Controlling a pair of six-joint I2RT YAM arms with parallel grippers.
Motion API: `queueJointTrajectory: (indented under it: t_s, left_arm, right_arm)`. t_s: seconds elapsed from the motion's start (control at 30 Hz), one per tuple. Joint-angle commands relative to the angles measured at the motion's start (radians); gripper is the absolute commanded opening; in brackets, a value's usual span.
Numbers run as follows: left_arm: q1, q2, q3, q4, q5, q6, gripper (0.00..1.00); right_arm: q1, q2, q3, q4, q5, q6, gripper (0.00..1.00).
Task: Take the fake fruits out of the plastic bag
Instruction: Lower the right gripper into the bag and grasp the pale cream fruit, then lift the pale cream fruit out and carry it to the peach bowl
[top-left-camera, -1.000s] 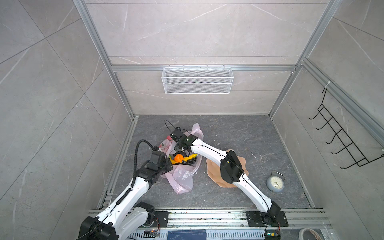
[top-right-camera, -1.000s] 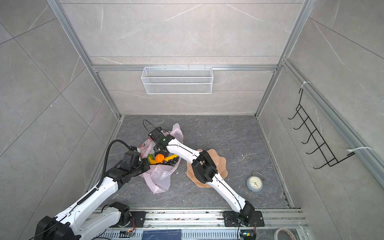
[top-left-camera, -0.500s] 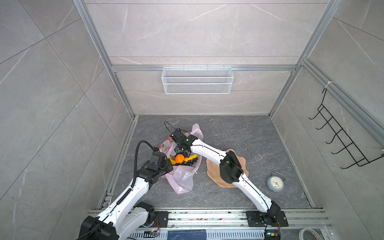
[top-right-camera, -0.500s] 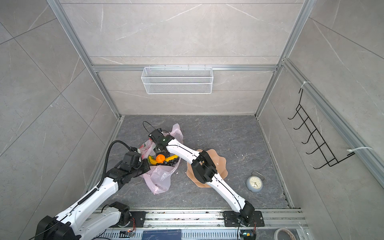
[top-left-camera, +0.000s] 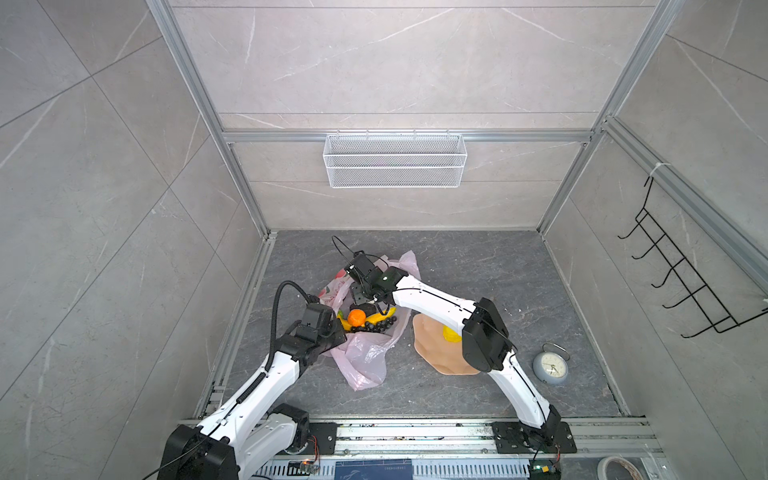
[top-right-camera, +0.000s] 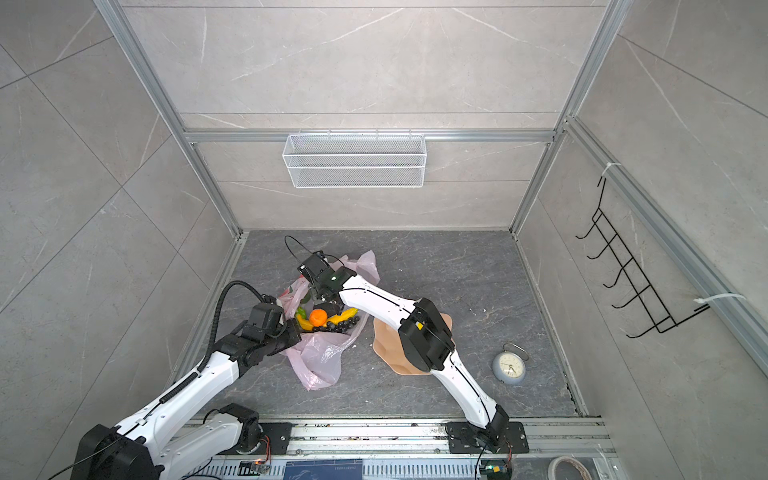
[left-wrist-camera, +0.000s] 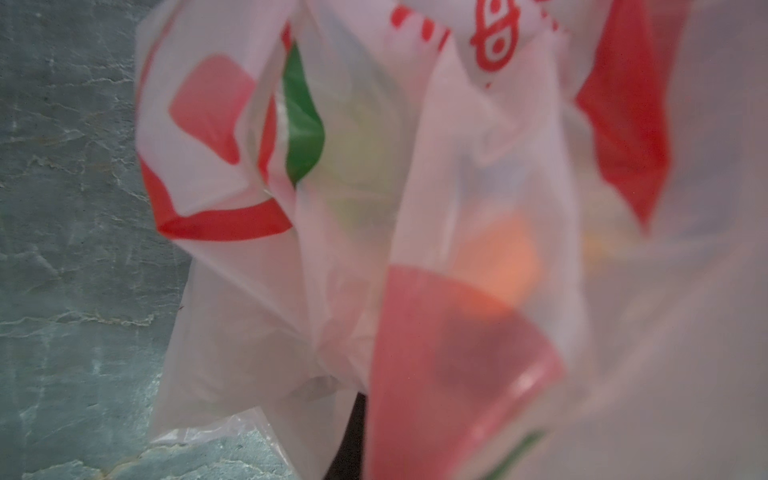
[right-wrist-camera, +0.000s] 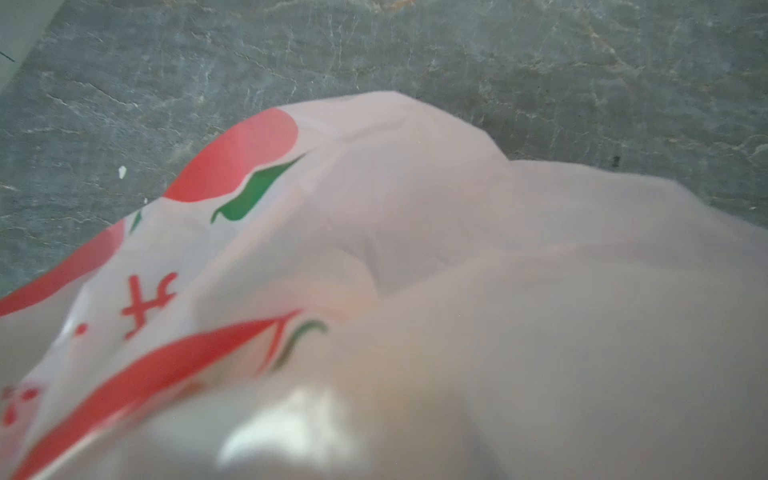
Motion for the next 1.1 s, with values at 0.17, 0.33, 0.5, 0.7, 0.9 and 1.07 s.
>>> queueJointTrajectory:
  t_s: [0.17,0.33,0.5,0.7,0.9,1.07]
  left_arm:
    - [0.006,0.007,0.023,-0.006,-0.023,0.013,0.00]
    - [0.007,0.003,0.021,-0.009,-0.040,0.007,0.00]
    - [0.006,0.007,0.019,-0.006,-0.046,0.008,0.00]
    - [0.006,0.016,0.027,-0.007,-0.051,0.015,0.00]
    - [0.005,0.008,0.024,-0.013,-0.059,0.018,0.00]
    - [0.006,0.002,0.015,-0.009,-0.069,0.020,0.00]
  right_arm:
    - [0.022,-0.226,-0.227,0.107,-0.032,-0.004,0.63]
    - [0.034,-0.350,-0.380,0.134,-0.058,0.012,0.63]
    - [0.049,-0.477,-0.500,0.122,-0.059,0.027,0.63]
    - [0.065,-0.601,-0.600,0.026,-0.070,0.042,0.63]
    - [0.069,-0.733,-0.679,-0.165,-0.021,0.054,0.63]
    - [0.069,-0.830,-0.767,-0.316,0.046,0.074,0.63]
